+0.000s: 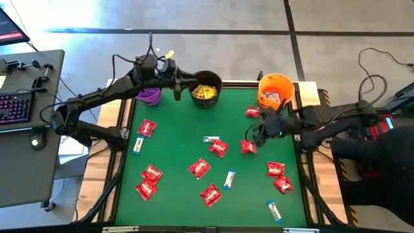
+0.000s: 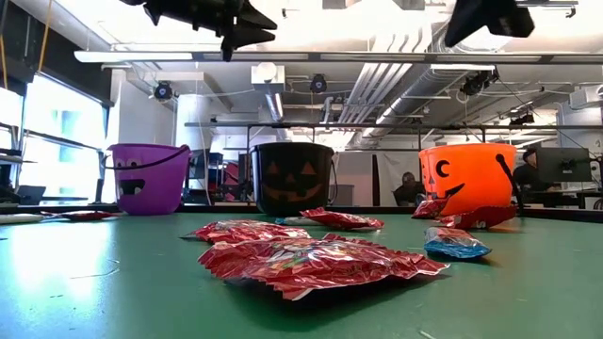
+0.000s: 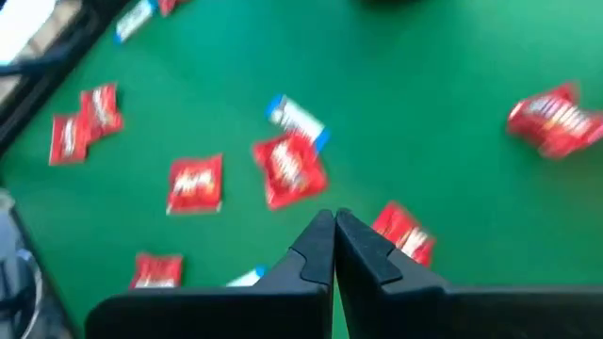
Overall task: Sort candy by brand, put in halloween buckets
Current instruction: Put the blue chocolate bar into the orange bucket
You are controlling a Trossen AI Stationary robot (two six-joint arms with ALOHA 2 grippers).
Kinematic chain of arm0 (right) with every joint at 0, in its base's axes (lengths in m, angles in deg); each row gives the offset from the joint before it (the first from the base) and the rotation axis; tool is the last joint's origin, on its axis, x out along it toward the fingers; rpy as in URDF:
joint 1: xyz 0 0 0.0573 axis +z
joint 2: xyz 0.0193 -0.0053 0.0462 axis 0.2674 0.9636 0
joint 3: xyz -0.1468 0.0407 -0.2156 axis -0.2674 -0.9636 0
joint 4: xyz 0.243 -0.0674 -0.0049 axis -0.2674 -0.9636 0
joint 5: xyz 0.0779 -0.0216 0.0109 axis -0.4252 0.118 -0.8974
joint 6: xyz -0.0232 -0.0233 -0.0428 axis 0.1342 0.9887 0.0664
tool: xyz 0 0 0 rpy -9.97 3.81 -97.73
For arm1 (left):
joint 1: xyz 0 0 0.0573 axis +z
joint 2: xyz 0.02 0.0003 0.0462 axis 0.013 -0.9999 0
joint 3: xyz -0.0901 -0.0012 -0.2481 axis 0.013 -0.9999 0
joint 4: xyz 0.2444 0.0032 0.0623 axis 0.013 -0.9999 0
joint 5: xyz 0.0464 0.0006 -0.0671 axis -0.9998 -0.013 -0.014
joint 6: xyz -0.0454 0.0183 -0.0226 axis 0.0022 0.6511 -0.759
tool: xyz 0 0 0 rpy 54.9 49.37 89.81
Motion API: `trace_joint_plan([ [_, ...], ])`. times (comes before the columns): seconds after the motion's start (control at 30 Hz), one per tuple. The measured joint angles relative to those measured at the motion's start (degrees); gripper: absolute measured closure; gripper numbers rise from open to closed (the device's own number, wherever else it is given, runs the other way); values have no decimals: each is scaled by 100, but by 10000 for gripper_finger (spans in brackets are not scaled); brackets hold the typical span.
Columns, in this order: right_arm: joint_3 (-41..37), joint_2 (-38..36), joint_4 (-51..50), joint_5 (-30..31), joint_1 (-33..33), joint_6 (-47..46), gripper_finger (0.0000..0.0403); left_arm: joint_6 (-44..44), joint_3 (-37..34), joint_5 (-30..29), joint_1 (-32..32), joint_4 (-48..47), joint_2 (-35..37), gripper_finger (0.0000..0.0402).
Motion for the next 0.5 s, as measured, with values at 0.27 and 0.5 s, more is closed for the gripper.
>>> trace_joint_plan([
  [0.27, -1, 874, -3, -843, 1069, -1287, 401, 403, -2, 6, -159, -278, 0, 362],
  [0.5, -9, 1872, 942, -1741, 1541, -2396, 332, 582, -2, 4, -279, -432, 2, 400],
])
